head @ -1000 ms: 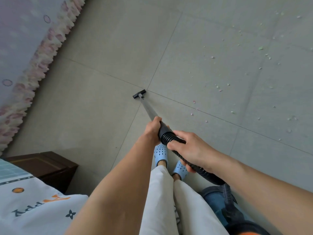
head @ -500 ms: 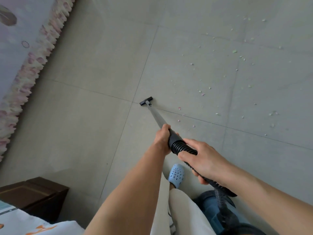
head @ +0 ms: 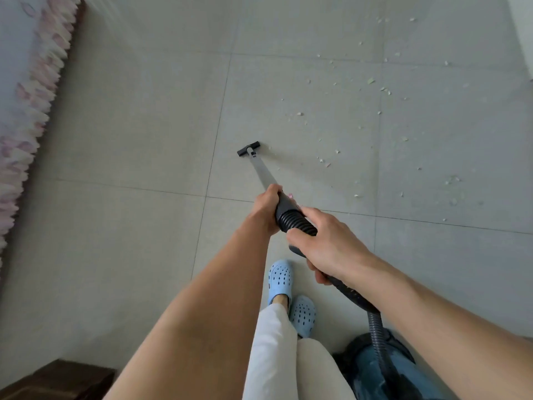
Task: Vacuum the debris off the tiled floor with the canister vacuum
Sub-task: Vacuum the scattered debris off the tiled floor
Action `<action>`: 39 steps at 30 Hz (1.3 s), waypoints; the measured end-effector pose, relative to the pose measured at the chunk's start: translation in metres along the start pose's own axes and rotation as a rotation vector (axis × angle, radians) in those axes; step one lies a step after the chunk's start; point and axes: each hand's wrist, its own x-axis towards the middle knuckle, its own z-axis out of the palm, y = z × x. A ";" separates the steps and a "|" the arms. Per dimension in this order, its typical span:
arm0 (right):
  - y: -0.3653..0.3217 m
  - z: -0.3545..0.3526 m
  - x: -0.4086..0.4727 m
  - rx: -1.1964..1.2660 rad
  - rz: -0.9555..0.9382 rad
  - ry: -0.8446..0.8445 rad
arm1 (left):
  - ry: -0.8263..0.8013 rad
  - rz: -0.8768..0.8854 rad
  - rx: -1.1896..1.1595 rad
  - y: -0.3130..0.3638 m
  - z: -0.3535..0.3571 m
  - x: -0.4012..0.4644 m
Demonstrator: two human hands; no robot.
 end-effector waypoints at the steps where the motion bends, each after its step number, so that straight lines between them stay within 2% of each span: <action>1: -0.004 -0.003 0.005 -0.001 0.001 0.012 | -0.003 -0.002 0.012 0.007 0.004 0.003; 7: -0.006 -0.018 0.007 -0.020 0.033 0.027 | -0.054 -0.034 0.044 0.017 0.024 0.001; 13: 0.017 -0.018 -0.017 -0.015 0.061 0.038 | -0.069 -0.086 0.077 -0.011 0.031 -0.009; 25: 0.054 -0.017 -0.067 0.026 0.059 0.056 | -0.057 -0.059 0.139 -0.064 0.039 -0.045; 39: 0.113 -0.003 -0.127 0.090 0.068 0.030 | -0.060 -0.119 0.175 -0.136 0.039 -0.084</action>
